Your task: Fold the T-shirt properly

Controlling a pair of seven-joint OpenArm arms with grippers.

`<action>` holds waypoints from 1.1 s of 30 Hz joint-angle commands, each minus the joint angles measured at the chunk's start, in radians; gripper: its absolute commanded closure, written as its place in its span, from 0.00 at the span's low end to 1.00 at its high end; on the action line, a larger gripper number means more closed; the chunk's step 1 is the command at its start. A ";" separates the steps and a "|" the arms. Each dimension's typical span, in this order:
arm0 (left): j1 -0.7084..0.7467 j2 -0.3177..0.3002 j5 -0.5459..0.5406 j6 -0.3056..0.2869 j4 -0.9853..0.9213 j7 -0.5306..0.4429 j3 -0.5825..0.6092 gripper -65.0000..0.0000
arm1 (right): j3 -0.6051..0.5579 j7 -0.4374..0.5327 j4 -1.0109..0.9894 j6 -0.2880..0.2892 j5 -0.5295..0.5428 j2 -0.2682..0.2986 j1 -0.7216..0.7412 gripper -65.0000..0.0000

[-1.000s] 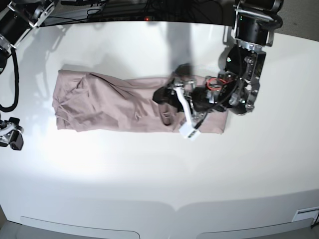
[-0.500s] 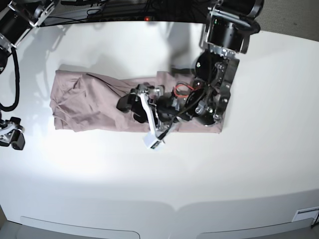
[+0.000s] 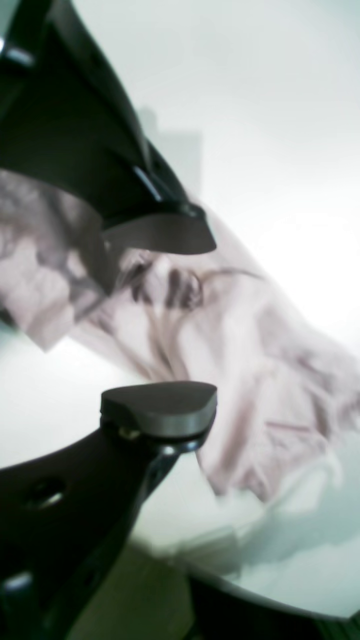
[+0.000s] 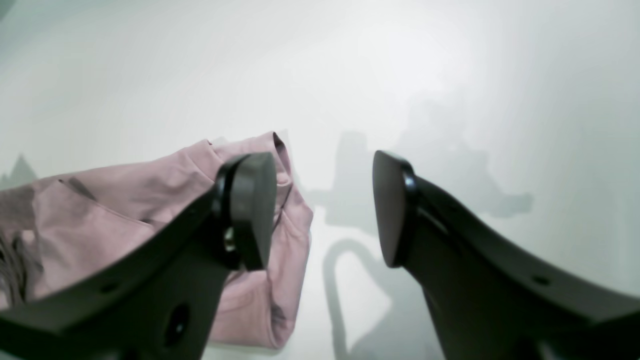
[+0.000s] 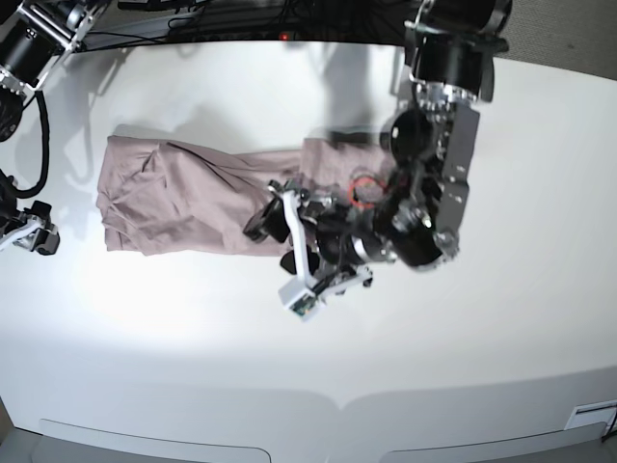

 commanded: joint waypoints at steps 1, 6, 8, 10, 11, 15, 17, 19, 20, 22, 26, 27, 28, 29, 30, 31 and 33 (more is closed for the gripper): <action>-0.011 0.011 0.013 -0.003 0.012 -0.067 0.001 0.40 | 0.005 0.019 0.014 0.000 0.021 0.023 0.019 0.51; 0.009 0.011 0.038 -0.003 -0.044 -0.138 0.001 0.40 | 0.005 0.019 0.014 0.000 0.024 0.023 0.019 0.51; 0.004 0.011 0.075 -0.003 -0.107 -0.181 0.001 0.40 | 0.005 0.019 0.014 0.000 0.026 0.023 0.019 0.51; -0.002 0.011 0.091 -0.003 -0.187 -0.210 0.001 0.40 | 0.005 0.019 0.014 0.000 0.028 0.023 0.019 0.51; -0.007 0.011 0.093 -0.002 -0.228 -0.219 0.001 0.40 | 0.005 0.019 0.014 0.000 0.028 0.023 0.019 0.51; -0.037 0.011 0.093 -0.002 -0.367 -0.261 0.001 0.40 | 0.005 0.019 0.014 0.000 0.029 0.023 0.019 0.51; -0.056 0.011 0.092 -0.001 -0.406 -0.273 0.001 0.40 | 0.005 0.019 0.014 0.000 0.031 0.023 0.019 0.51; -0.074 0.013 0.075 0.001 -0.412 -0.261 0.001 0.40 | 0.005 0.019 0.014 0.000 0.030 0.023 0.019 0.51; -0.085 0.014 0.052 0.001 -0.411 -0.240 0.001 0.40 | 0.005 0.019 0.014 0.001 0.026 0.023 0.019 0.51; -0.109 0.014 -0.017 0.001 -0.402 -0.203 0.001 0.40 | 0.005 0.019 0.010 0.001 0.021 0.028 0.015 0.51; -0.146 0.015 -0.091 0.000 -0.395 -0.174 0.001 0.40 | 0.005 0.037 -0.042 0.001 -0.045 0.072 0.011 0.51; -0.151 0.015 -0.092 0.000 -0.395 -0.171 0.001 0.40 | 0.005 0.050 -0.063 0.000 -0.063 0.089 0.011 0.51; -0.153 0.015 -0.092 0.000 -0.395 -0.170 0.001 0.40 | 0.005 0.061 -0.087 0.000 -0.067 0.107 0.012 0.51; -0.153 0.013 -0.092 0.000 -0.395 -0.170 0.001 0.40 | 0.005 0.071 -0.112 0.000 -0.066 0.123 0.012 0.51; -0.151 0.014 -0.091 0.000 -0.395 -0.167 0.001 0.40 | 0.005 0.072 -0.136 0.000 -0.059 0.138 0.012 0.51; -0.150 0.014 -0.091 0.000 -0.395 -0.167 0.001 0.40 | 0.005 0.071 -0.159 0.000 -0.045 0.150 0.012 0.51; -0.148 0.014 -0.092 0.000 -0.395 -0.167 0.001 0.40 | 0.005 0.061 -0.200 -0.001 -0.016 0.158 0.012 0.44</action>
